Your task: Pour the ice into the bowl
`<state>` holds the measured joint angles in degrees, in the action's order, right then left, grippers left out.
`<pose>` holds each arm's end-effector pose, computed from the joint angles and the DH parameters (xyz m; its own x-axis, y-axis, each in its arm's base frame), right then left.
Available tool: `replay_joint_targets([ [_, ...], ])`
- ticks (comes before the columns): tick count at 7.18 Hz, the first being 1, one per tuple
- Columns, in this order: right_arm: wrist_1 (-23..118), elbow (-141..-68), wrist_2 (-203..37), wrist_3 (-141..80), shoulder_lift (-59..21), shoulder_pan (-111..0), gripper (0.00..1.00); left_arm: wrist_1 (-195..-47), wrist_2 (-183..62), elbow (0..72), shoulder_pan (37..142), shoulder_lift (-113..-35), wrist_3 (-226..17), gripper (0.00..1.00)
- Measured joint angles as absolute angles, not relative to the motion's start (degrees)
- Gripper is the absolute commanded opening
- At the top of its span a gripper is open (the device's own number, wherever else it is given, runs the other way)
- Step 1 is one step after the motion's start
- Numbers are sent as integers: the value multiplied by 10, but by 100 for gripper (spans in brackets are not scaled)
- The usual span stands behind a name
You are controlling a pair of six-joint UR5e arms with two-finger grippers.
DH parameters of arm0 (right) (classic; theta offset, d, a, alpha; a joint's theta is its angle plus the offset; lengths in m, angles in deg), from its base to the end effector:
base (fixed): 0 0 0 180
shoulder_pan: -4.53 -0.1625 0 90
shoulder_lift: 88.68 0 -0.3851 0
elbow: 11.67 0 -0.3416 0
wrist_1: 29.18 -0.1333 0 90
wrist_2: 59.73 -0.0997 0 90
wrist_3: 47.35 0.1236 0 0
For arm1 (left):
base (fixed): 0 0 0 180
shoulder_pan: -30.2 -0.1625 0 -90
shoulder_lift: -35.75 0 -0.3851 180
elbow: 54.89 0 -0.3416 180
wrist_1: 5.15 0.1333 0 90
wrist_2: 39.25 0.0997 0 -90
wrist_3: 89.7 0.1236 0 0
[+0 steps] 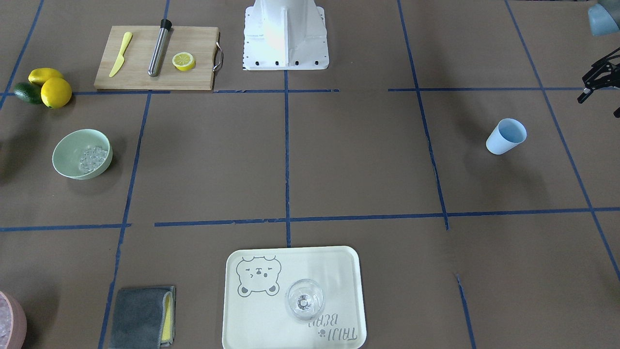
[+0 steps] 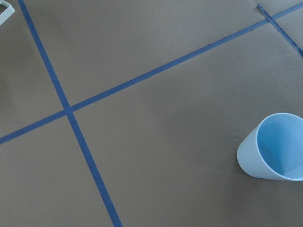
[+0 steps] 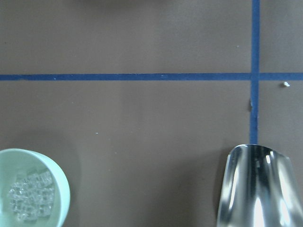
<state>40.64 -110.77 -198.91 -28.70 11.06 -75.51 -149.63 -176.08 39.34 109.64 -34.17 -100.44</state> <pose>-0.0296 -0.3983 0.5887 0.6207 -0.0465 0.7827 -0.0374 0.9953 0.0888 0.0175 -0.3294 0.6213 0.6055 0.4198 -0.6761 -0.0309 0.8613 0.5072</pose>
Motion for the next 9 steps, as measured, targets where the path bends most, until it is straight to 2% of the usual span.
replay_joint_targets([
  [3,562,-1149,-1989,-456,110,-818,100,-1277,-1760,416,1147,-376,-888,100],
  [6,596,-1168,-1986,-486,113,-826,100,-956,-1758,463,1245,-465,-775,100],
  [9,597,-1169,-1985,-487,117,-825,100,-918,-1758,468,1263,-454,-764,100],
])
